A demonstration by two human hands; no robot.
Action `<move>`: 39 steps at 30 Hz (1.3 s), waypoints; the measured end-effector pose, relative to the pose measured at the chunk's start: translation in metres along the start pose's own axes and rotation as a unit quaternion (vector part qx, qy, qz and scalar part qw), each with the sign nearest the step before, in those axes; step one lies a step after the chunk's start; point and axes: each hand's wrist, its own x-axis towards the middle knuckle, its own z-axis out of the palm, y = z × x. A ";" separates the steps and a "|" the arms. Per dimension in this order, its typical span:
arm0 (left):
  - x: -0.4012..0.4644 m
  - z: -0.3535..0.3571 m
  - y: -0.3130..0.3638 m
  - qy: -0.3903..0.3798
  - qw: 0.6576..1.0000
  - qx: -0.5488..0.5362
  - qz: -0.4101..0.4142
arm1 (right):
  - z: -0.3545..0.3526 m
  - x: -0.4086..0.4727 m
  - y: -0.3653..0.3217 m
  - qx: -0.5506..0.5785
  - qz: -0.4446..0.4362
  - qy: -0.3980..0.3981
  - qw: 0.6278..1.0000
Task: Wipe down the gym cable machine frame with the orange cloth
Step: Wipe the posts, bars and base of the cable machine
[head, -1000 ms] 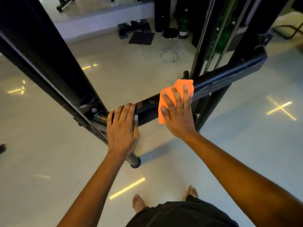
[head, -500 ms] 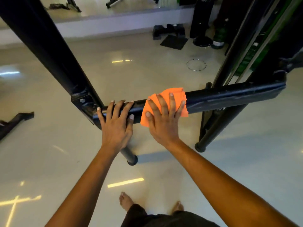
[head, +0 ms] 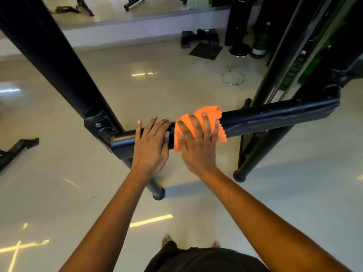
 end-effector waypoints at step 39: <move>-0.003 -0.009 -0.032 -0.024 0.997 -0.019 0.068 | -0.016 -0.010 0.036 -0.055 0.092 -0.029 0.994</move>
